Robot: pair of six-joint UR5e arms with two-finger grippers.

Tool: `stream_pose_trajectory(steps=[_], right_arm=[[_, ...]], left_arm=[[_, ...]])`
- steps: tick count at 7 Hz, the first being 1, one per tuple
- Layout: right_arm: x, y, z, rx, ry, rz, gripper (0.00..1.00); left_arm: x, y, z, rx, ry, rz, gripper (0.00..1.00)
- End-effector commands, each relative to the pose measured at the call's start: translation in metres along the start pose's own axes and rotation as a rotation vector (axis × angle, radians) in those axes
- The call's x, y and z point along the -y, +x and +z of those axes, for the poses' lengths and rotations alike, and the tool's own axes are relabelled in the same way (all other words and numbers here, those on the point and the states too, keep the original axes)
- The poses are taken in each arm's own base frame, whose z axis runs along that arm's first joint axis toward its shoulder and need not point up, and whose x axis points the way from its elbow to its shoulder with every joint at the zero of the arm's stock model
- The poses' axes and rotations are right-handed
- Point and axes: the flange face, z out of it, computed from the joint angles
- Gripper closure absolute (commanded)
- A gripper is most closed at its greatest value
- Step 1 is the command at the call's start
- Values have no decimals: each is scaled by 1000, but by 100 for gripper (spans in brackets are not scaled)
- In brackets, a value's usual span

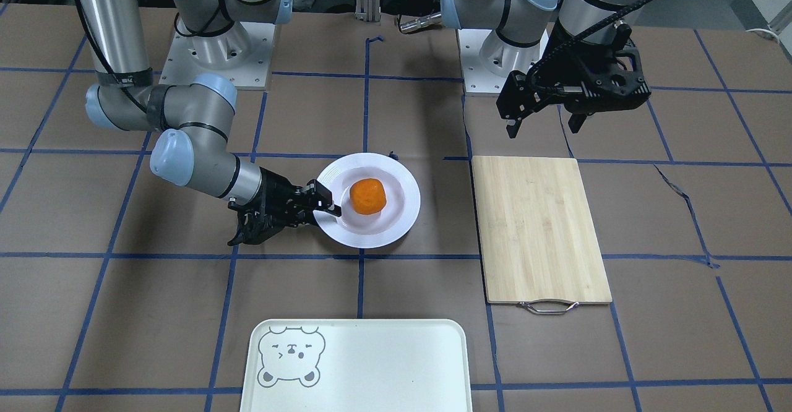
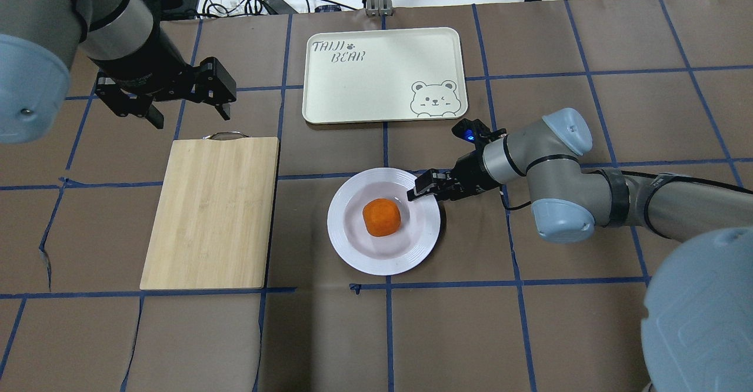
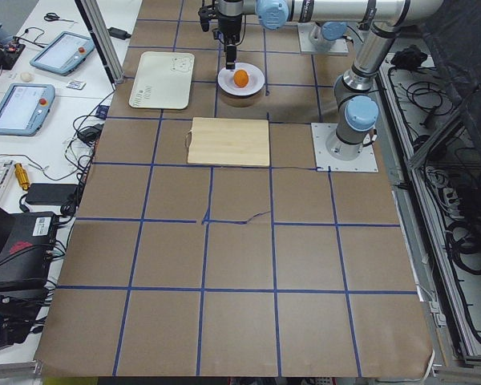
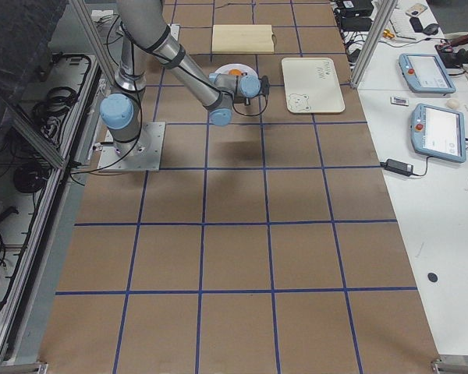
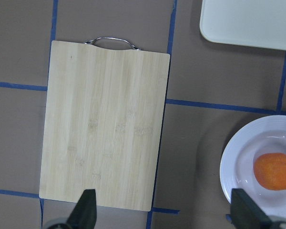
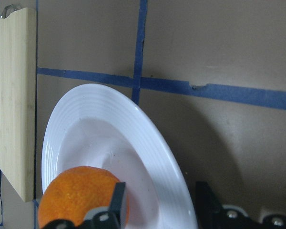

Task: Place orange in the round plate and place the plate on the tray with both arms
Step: 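Lower the right gripper and grip the white plate's rim nearest it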

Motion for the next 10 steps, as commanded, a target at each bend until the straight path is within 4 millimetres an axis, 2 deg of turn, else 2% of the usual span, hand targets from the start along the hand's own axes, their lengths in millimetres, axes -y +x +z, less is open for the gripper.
stream_pose_trajectory(steps=[1, 3, 4, 5, 6, 8, 10], right_arm=[[-3, -6, 7, 2, -16, -10, 42], [-4, -4, 10, -2, -24, -23, 45], [-3, -3, 10, -3, -26, -22, 65], [-3, -3, 10, -8, -24, -32, 89], [-1, -3, 8, -10, -20, -48, 100], [5, -9, 2, -2, 2, -63, 100], [46, -28, -26, -11, 76, -132, 100]], left_arm=[[0, 0, 0, 0, 0, 0, 0], [0, 0, 0, 1, 0, 0, 0], [0, 0, 0, 0, 0, 0, 0], [0, 0, -1, -1, 1, 0, 0], [1, 1, -2, -11, 11, 0, 0], [1, 3, -3, -27, 20, 1, 0], [1, 3, -2, -27, 19, 1, 0]])
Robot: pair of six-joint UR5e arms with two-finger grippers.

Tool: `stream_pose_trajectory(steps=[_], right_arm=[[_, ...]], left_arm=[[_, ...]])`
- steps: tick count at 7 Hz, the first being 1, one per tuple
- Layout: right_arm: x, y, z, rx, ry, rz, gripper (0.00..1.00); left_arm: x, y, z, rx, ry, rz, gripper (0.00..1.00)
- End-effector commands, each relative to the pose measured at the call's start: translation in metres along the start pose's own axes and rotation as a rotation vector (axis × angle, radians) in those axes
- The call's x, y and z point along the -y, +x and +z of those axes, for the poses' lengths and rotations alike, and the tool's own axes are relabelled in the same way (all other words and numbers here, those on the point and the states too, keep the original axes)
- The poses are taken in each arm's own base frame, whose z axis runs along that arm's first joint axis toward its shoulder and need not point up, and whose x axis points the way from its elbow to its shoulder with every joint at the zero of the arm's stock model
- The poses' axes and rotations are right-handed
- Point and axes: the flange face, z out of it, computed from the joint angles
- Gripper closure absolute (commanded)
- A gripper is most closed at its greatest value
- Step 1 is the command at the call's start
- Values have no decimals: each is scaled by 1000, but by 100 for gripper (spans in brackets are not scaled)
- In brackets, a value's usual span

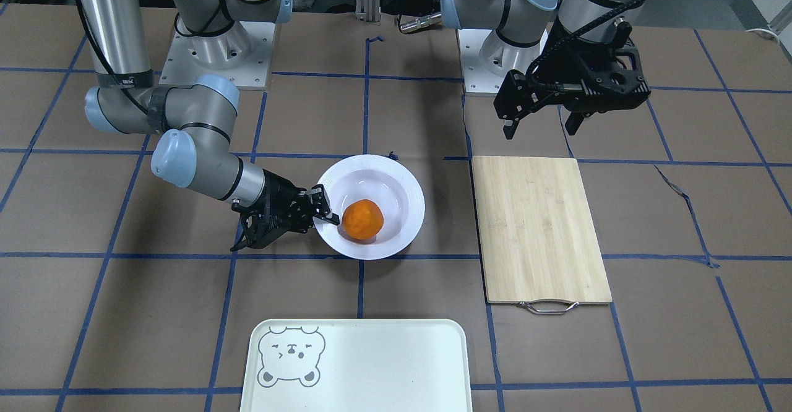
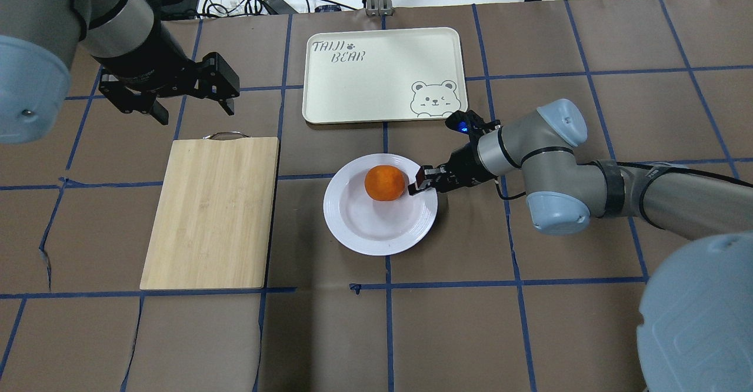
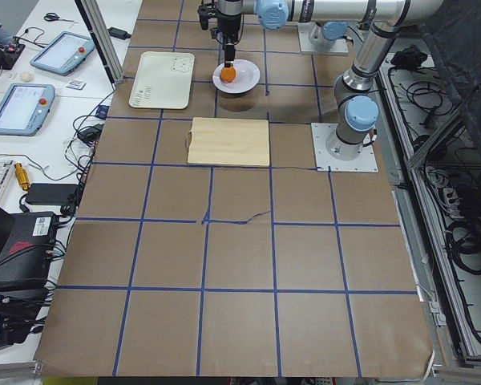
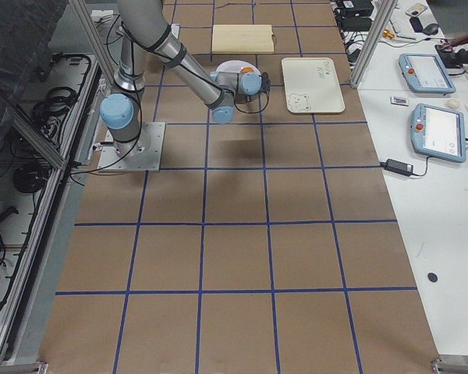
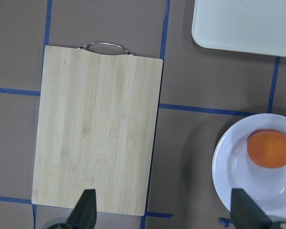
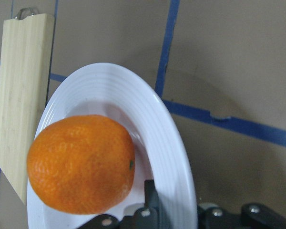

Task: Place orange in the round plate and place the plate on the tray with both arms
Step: 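Slide the plate with the right gripper onto the bear-printed tray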

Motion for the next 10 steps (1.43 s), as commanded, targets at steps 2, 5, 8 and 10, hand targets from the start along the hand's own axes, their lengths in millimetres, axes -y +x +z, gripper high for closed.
stream_pose_trajectory(steps=[2, 5, 8, 10], right_arm=[[59, -20, -35, -15, 87, 0, 100], [125, -10, -42, 29, 136, 115, 100], [233, 22, -38, 32, 172, 160, 100], [260, 58, -9, 23, 166, 175, 100]], left_arm=[[-1, 1, -1, -1, 2, 1, 0], [-1, 1, -1, -1, 1, 1, 0], [0, 1, 0, -1, 0, 2, 0], [-1, 1, 2, 0, -3, 2, 0]])
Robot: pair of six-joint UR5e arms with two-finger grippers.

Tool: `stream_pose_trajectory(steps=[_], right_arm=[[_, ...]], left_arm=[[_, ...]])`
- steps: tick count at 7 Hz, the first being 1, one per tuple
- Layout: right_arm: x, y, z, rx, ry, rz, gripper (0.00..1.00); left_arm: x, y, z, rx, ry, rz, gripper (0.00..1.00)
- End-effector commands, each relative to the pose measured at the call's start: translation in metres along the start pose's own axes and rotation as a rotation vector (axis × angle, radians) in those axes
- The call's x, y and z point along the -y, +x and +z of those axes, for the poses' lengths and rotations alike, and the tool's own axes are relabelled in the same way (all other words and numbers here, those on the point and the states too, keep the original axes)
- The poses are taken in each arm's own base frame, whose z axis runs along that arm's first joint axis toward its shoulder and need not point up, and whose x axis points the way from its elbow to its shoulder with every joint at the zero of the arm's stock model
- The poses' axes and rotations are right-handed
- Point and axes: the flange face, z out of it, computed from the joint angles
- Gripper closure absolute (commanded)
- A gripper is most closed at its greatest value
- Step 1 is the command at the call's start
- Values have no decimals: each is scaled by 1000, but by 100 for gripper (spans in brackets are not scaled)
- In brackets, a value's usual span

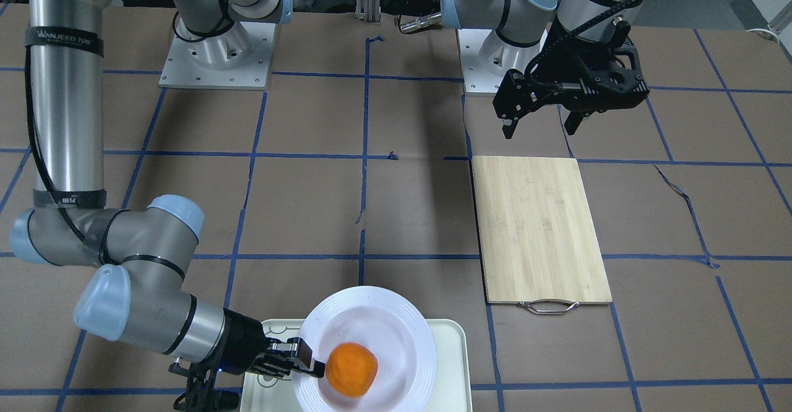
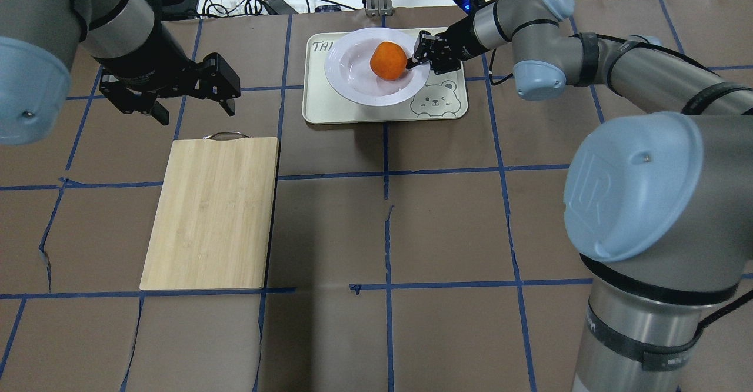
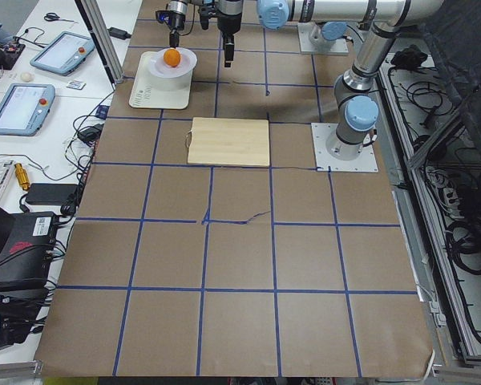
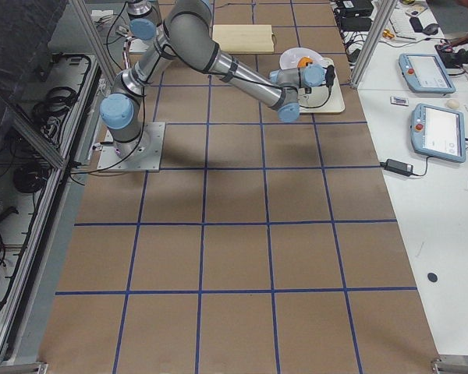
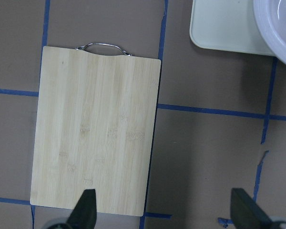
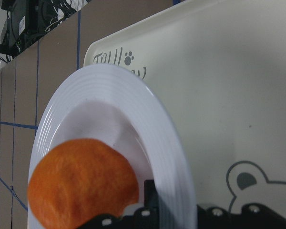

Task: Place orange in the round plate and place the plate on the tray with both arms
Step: 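Slide the plate with the right gripper onto the bear-printed tray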

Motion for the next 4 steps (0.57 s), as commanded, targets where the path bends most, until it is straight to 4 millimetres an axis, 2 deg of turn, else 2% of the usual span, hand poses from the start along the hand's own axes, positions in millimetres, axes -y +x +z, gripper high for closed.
stream_pose_trajectory(steps=[1, 4], right_arm=[[27, 28, 28, -14, 1, 4, 100], [30, 31, 30, -16, 3, 3, 100]], left_arm=[[0, 0, 1, 0, -2, -1, 0], [0, 0, 0, 0, -1, 0, 0]])
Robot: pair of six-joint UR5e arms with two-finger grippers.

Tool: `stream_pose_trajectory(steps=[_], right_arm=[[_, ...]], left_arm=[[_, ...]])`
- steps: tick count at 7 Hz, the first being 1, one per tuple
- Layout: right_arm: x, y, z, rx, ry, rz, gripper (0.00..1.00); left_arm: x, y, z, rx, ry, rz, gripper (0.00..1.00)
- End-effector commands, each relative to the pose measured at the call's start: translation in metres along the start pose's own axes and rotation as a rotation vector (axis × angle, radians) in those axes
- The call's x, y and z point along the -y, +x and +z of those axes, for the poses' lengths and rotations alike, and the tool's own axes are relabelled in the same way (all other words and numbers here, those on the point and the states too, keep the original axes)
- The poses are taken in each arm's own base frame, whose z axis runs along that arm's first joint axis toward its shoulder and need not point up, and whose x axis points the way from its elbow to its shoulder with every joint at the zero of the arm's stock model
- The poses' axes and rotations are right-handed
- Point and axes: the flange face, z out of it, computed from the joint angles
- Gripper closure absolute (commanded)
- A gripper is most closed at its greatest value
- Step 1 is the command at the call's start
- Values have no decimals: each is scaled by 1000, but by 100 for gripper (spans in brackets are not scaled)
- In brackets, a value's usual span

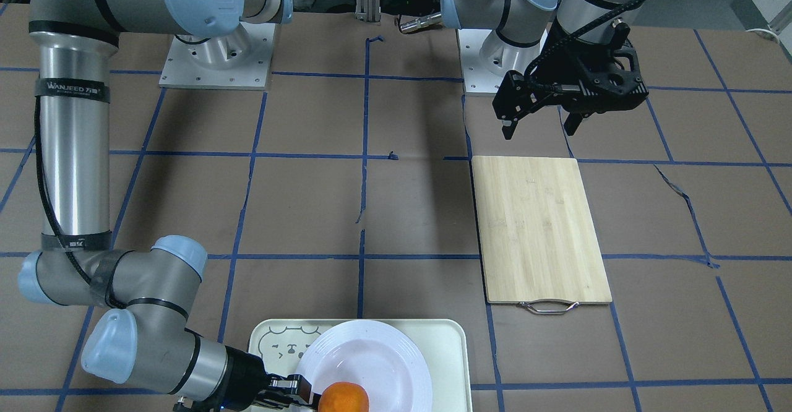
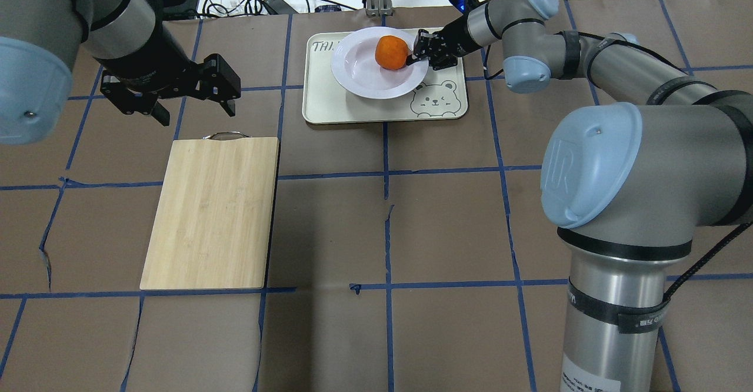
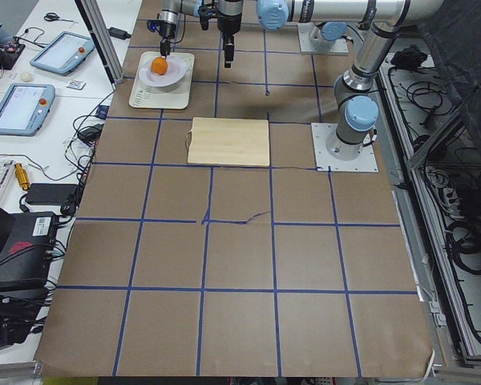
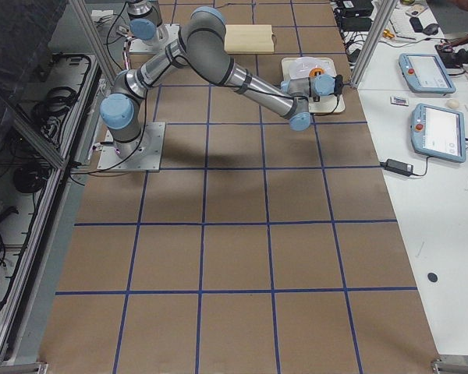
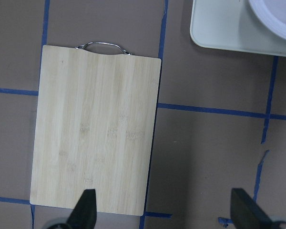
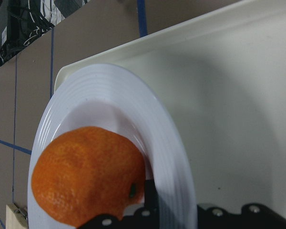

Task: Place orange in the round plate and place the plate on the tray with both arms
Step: 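Slide the plate with the right gripper onto the bear-printed tray, then open the right gripper and lift it away from the plate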

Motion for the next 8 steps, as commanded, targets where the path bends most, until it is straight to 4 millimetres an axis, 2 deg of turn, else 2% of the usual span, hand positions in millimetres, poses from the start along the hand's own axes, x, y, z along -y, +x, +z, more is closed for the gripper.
stream_pose_trajectory(steps=[1, 3, 4, 6, 8], right_arm=[[-2, 3, 3, -3, -4, 6, 56], [2, -2, -7, -60, 15, -5, 11], [3, -8, -17, -66, 28, -14, 0], [7, -36, -74, -277, 85, -40, 0], [-16, -91, -146, -429, 9, 22, 0]], left_arm=[[0, 0, 2, 0, -3, 0, 0], [0, 0, 0, 0, 0, 0, 0], [-1, 0, 1, 0, -2, 2, 0], [0, -1, 0, -1, 0, -1, 0], [1, 0, 1, -3, -4, -1, 0]])
